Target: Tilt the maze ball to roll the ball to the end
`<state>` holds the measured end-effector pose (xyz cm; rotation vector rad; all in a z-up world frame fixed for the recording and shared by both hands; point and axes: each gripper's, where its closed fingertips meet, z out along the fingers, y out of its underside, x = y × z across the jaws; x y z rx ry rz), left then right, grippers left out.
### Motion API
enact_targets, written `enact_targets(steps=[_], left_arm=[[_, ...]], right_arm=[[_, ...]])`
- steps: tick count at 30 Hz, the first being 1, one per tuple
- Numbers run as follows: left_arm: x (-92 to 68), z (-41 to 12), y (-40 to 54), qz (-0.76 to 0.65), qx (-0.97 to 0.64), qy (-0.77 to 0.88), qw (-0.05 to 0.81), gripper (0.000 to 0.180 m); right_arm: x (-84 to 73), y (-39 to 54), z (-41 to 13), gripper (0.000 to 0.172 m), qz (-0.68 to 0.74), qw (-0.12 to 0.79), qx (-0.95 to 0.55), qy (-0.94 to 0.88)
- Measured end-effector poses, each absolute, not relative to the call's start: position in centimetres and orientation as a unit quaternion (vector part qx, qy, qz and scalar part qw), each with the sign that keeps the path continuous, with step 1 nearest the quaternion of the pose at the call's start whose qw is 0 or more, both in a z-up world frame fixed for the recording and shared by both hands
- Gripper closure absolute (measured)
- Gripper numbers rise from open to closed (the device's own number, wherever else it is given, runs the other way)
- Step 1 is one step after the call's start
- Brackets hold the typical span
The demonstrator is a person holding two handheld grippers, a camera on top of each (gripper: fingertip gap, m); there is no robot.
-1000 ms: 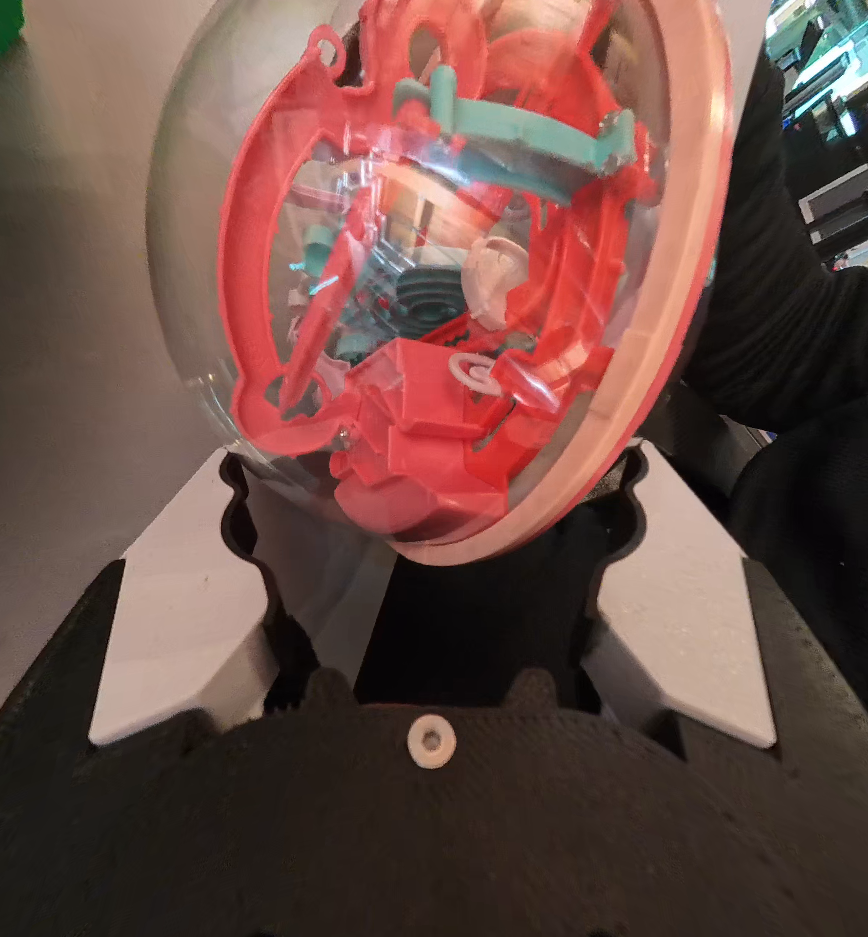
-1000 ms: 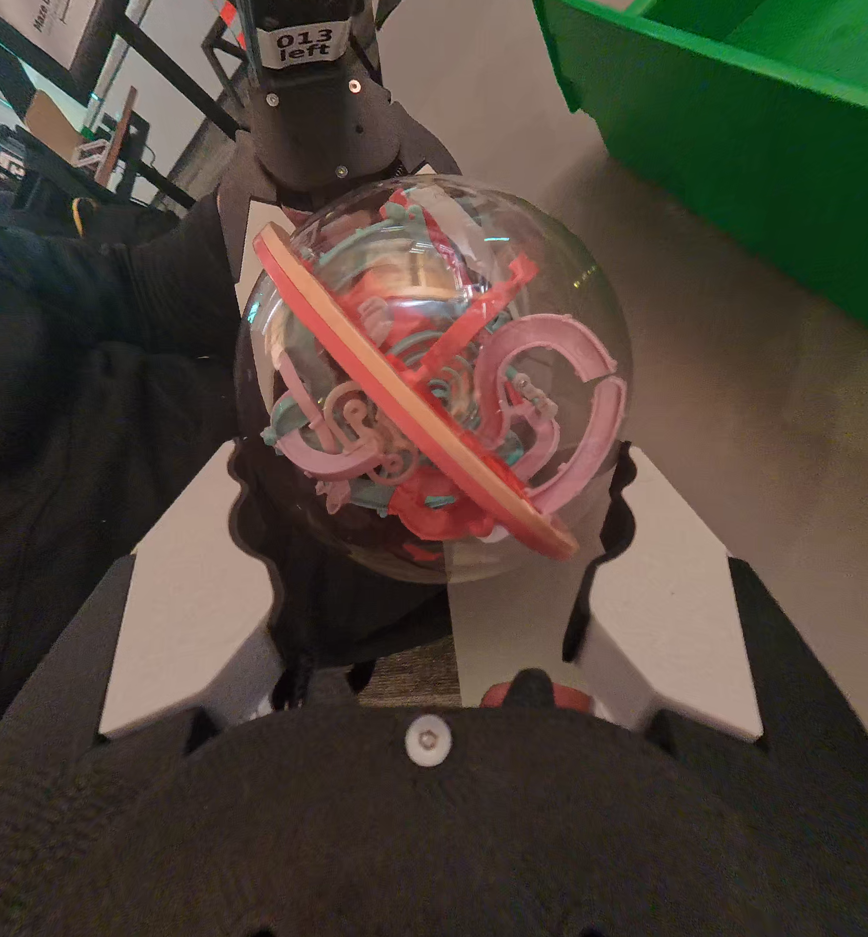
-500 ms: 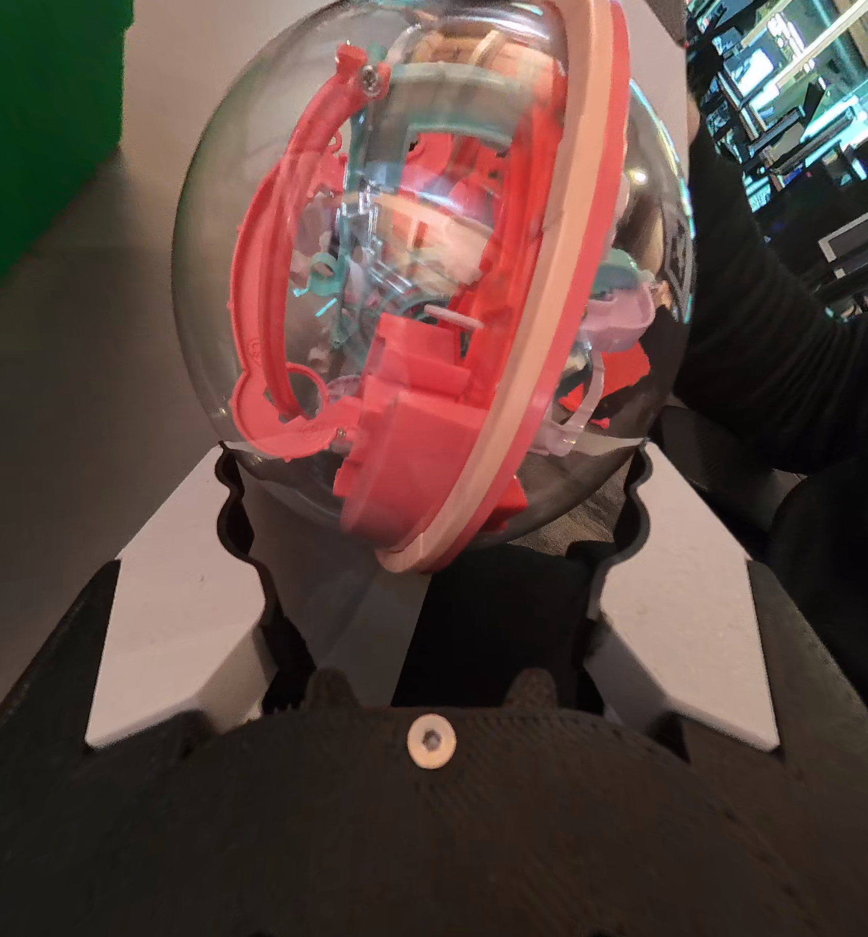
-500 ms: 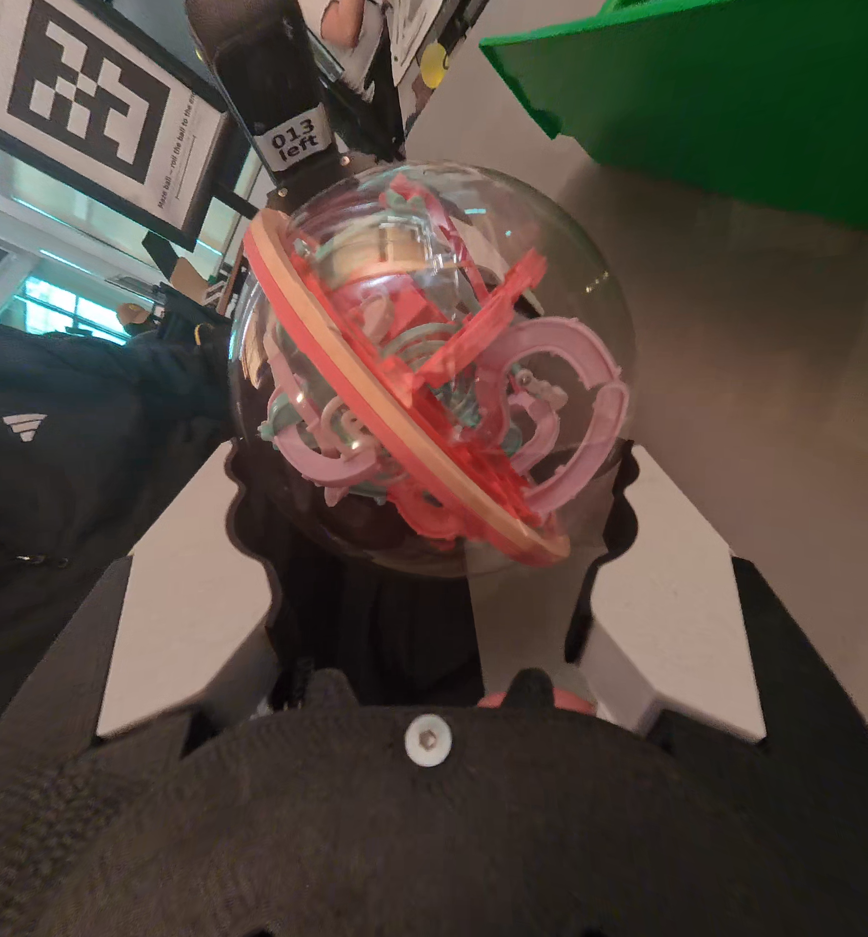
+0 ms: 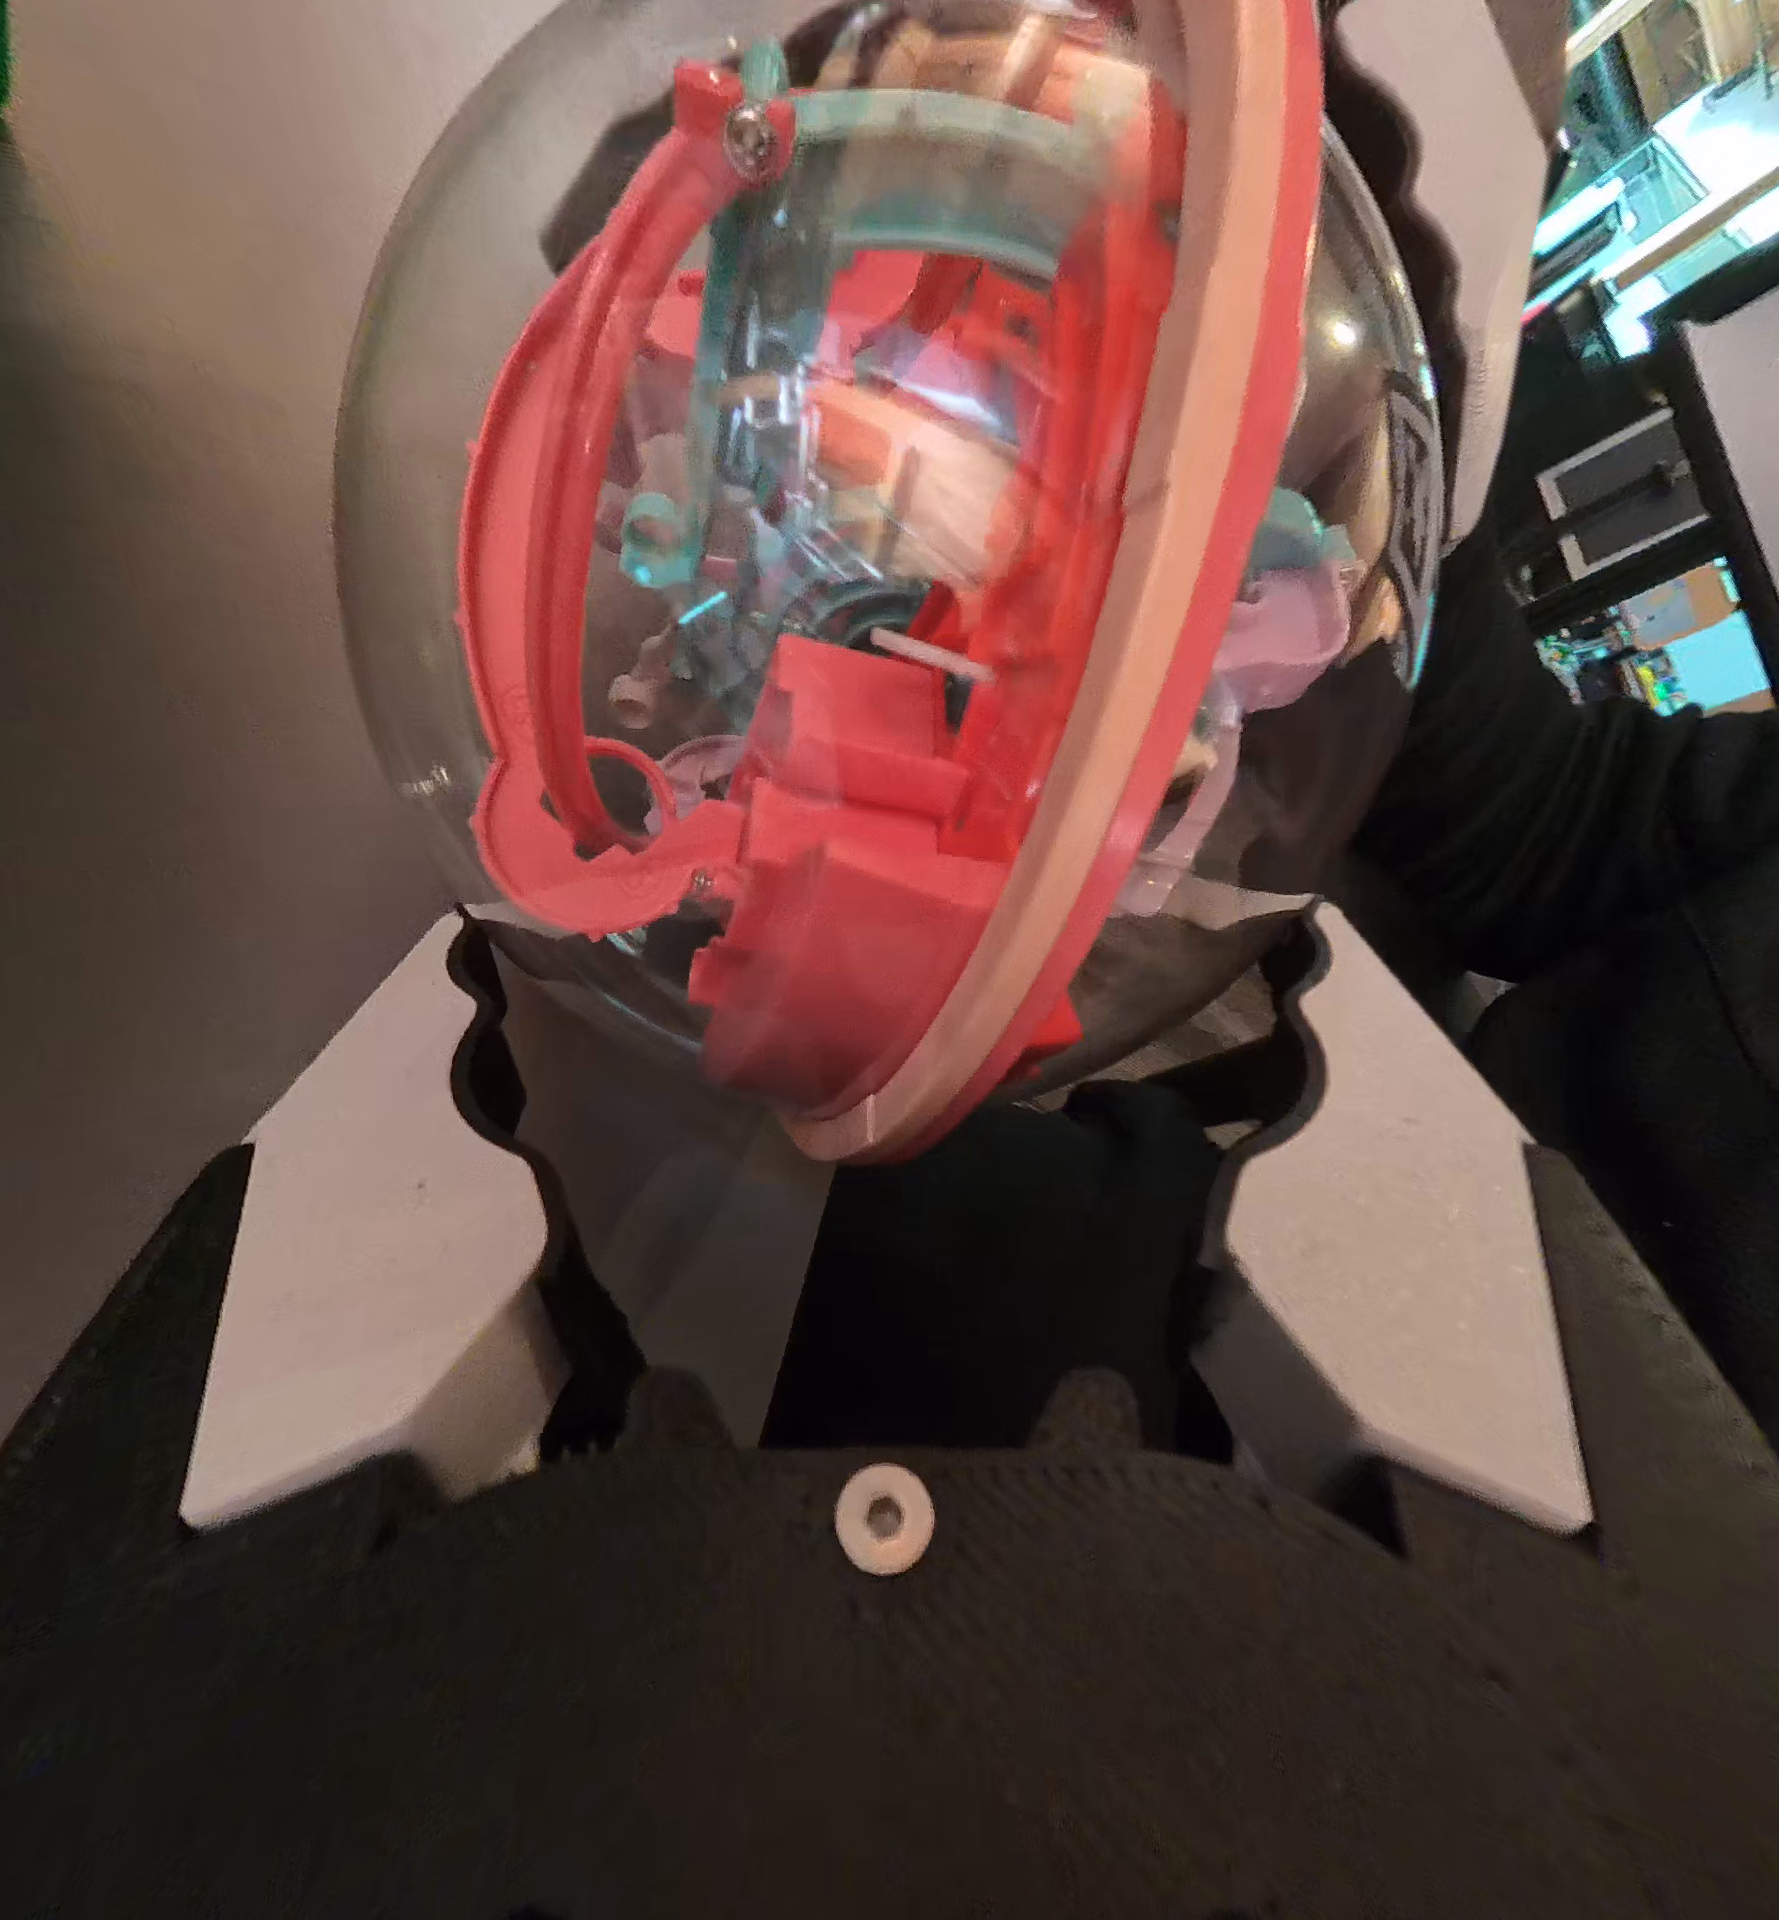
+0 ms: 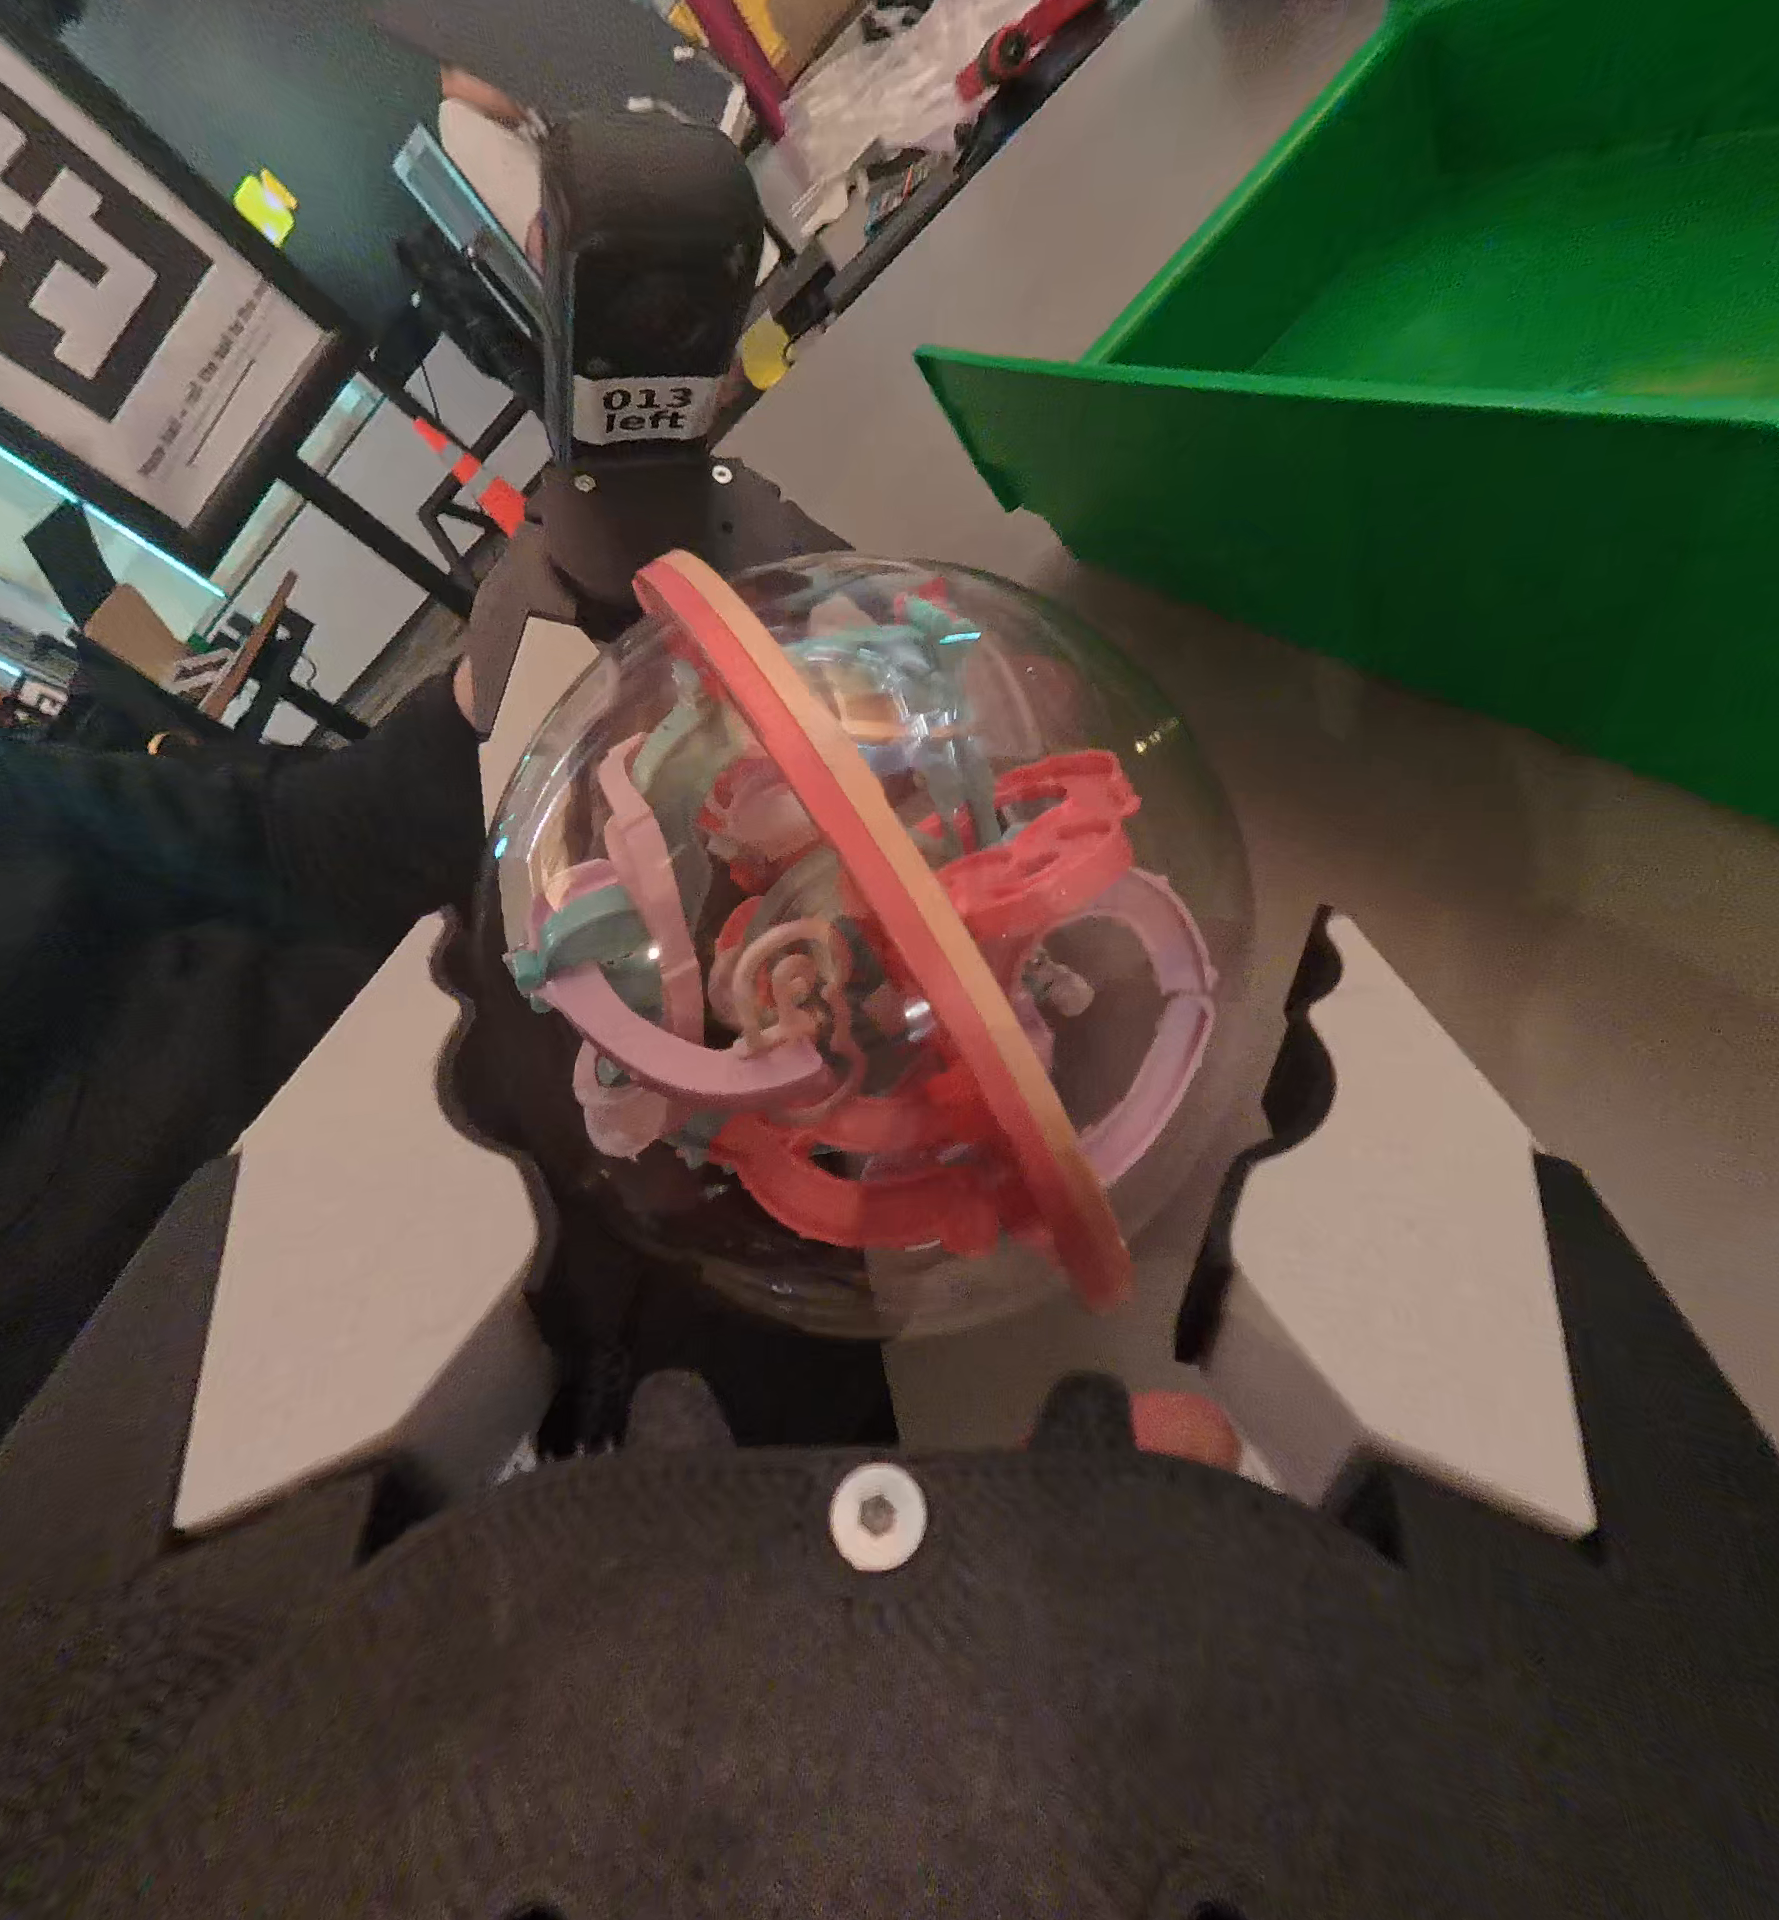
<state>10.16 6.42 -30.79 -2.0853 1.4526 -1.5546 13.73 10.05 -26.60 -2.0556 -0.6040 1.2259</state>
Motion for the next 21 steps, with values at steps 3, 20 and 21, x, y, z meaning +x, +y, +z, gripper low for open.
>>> enact_targets(steps=[3,20,21], left_arm=[[10.2,-30.7,6.5,-0.525,-0.700,0.480,0.063,0.039],[11.0,-29.9,7.8,-0.512,-0.695,0.489,0.127,0.036],[11.1,-29.9,7.8,-0.511,-0.694,0.491,0.127,0.036]], right_arm=[[13.7,10.1,-26.2,0.033,0.482,0.344,-0.775,-0.219],[15.2,9.6,-27.1,0.033,0.522,0.341,-0.771,-0.129],[15.5,9.7,-27.0,0.033,0.506,0.350,-0.777,-0.136]])
